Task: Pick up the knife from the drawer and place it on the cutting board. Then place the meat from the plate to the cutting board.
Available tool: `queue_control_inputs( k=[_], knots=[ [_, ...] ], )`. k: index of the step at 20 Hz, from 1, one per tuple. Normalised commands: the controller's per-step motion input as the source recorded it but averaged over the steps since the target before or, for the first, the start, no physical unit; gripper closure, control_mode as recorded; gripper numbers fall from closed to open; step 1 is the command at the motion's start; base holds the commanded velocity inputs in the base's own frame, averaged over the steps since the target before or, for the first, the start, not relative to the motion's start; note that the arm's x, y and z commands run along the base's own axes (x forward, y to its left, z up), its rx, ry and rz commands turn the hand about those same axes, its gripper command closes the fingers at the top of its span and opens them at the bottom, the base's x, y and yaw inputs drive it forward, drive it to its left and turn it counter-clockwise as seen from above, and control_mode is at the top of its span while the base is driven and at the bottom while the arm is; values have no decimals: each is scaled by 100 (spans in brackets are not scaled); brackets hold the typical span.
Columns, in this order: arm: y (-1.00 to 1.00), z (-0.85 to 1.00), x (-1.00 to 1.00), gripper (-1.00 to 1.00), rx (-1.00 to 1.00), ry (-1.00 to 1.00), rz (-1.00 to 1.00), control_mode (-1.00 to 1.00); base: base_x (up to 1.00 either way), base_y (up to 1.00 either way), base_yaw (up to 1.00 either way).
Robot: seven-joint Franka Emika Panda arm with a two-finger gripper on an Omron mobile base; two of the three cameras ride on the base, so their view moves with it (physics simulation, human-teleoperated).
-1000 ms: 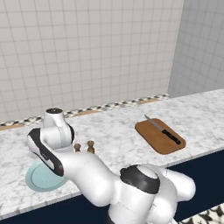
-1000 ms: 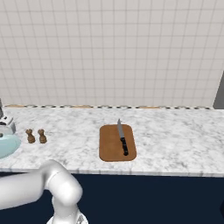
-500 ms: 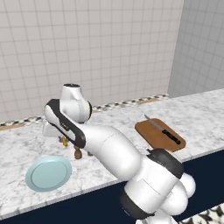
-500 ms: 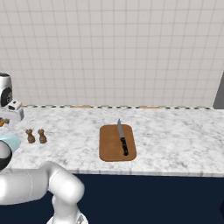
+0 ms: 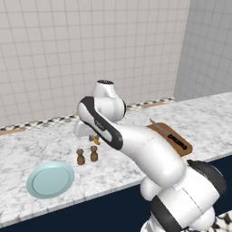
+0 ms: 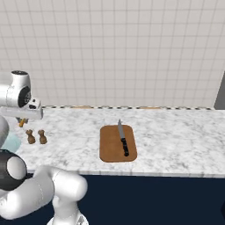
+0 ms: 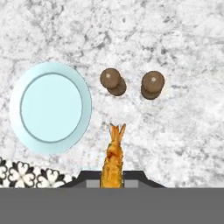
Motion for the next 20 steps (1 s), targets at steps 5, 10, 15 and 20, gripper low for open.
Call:
queue_control_inputs(
  k=[5,10,15,20],
  knots=[
    [-100,14,-26,100,-7,-25,10,-100,0,0,0],
    [-100,1,3,100,-1,-11,6,-100,0,0,0],
    [-100,0,43,100,0,0,7,-100,0,0,0],
    [-100,0,65,100,0,4,0,-100,0,0,0]
  ],
)
